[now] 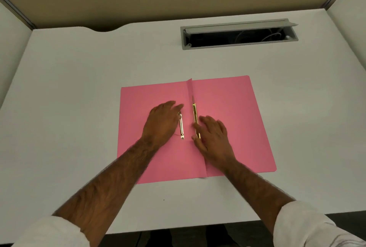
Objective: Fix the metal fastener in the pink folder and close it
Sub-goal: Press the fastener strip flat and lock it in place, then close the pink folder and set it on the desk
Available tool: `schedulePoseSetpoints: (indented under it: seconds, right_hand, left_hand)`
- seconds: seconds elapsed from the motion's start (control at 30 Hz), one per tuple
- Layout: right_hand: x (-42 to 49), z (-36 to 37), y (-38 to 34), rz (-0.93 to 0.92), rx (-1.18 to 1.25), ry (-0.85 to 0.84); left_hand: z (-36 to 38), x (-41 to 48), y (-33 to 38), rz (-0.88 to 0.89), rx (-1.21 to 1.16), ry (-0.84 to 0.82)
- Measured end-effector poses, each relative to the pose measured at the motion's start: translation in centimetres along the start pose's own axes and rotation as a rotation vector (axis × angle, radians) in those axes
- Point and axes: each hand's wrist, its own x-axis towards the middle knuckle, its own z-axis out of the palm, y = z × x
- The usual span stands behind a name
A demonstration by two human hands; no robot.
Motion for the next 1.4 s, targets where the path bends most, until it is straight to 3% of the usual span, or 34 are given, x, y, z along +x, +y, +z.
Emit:
schedulePoseSetpoints:
  seconds: [0.1, 0.27, 0.37, 0.77, 0.87, 0.97, 1.2, 1.3, 1.4]
  right_hand:
    - [-0.5, 0.9, 0.1, 0.021, -0.074, -0.014]
    - [-0.2, 1.2, -0.3, 0.058, -0.078, -0.014]
    - [-0.1, 1.0, -0.4, 0.057, -0.077, -0.022]
    - [0.1, 1.0, -0.3, 0.064, -0.087, -0.038]
    - [0.2, 1.1, -0.3, 0.062, -0.086, -0.04]
    - [0.4, 1.1, -0.3, 0.061, -0.091, -0.046]
    - [0.4, 1.3, 0.1, 0.054, -0.053, -0.012]
    - [0.6, 1.3, 0.3, 0.045, 0.024, 0.034]
    - [1.0, 0.8, 0.3, 0.05, 0.188, 0.053]
  left_hand:
    - [-1.3, 0.4, -4.3, -0.262, -0.007, 0.124]
    - [-3.3, 2.4, -11.4, -0.68, -0.013, -0.008]
    - [-4.0, 3.9, -13.3, -0.675, 0.017, -0.083]
    - [-6.9, 7.6, -15.3, -0.751, -0.112, -0.128]
    - [-7.1, 7.7, -16.0, -0.859, -0.207, -0.086]
    - [-7.1, 7.8, -16.3, -0.892, -0.346, -0.042]
    - [-8.8, 7.1, -17.2, -1.014, -1.054, -0.05]
    - [-9.9, 6.0, -18.3, -0.976, -1.461, -0.065]
    - [-10.6, 4.3, -18.8, -0.89, -1.662, -0.133]
